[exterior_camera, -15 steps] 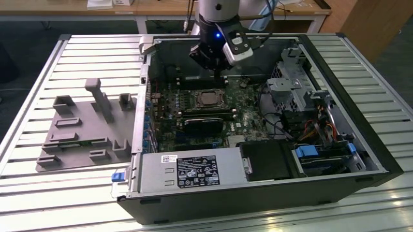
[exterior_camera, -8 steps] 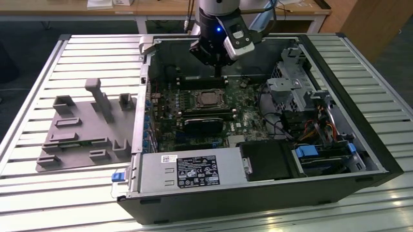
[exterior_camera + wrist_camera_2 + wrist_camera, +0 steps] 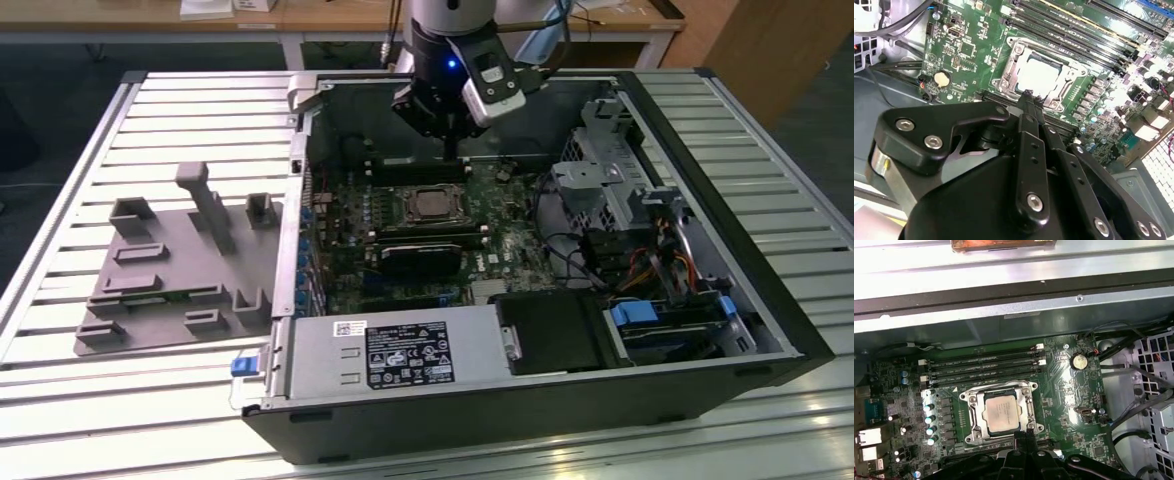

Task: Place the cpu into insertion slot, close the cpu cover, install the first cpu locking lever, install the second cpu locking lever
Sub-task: 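Install the second cpu locking lever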

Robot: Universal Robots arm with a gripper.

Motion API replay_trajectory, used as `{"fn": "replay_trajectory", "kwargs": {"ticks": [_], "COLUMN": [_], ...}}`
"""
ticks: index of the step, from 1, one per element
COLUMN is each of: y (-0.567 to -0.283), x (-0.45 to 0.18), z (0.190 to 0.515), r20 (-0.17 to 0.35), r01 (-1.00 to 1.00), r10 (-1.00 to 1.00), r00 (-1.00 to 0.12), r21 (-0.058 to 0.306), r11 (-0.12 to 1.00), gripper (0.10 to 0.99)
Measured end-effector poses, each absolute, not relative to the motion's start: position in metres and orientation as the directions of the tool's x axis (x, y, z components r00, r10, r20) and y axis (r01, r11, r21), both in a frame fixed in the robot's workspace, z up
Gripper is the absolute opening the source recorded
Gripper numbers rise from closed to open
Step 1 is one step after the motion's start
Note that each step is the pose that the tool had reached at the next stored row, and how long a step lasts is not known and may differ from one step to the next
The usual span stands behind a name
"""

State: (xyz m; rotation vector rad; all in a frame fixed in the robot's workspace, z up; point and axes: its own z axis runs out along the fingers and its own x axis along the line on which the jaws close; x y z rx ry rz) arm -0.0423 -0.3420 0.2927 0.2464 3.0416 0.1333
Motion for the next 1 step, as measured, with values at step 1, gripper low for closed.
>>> {"fn": "replay_trajectory", "kwargs": {"ticks": [1], "y": [-0.3419], "x": [-0.0423], "z": [0.2926], "r20": [-0.080], "r01": [0.157], "r10": [0.164], "r00": [-0.983], "r21": [0.094], "r11": [0.983], "gripper": [0.102]}}
